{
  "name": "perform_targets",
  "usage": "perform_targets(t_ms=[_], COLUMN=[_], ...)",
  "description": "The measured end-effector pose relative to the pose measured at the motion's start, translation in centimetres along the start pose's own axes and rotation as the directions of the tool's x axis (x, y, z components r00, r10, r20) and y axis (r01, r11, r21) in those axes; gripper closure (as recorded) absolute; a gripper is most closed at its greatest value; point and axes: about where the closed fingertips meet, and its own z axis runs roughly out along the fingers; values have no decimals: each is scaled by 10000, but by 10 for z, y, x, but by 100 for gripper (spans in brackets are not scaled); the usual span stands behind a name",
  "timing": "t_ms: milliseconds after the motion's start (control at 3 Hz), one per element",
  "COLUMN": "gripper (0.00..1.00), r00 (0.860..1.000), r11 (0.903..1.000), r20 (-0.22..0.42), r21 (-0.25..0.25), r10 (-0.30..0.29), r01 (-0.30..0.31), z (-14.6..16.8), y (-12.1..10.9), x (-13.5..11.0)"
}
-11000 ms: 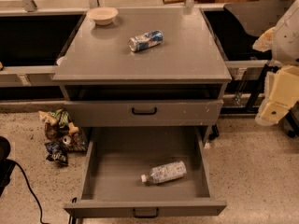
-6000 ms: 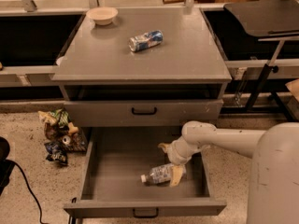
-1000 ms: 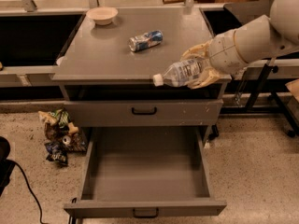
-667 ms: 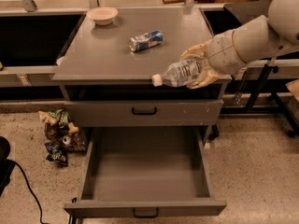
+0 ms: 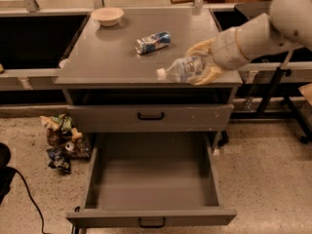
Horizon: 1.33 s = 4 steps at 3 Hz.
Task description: Pick blue plastic bottle from middle drawer and place on counter
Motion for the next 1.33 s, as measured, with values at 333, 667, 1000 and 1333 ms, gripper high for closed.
perform_targets(t_ms=[333, 667, 1000, 1333], gripper=[100, 100, 100, 81], r00=[9954, 9789, 9563, 9378], r11=[9957, 9798, 9579, 9395], r20=[-226, -444, -588, -616], r21=[27, 209, 417, 497], r10=[931, 1994, 2863, 3416], r01=[-931, -1987, -2842, -3390], z=[19, 35, 50, 61], y=[-28, -48, -61, -72], x=[26, 48, 69, 90])
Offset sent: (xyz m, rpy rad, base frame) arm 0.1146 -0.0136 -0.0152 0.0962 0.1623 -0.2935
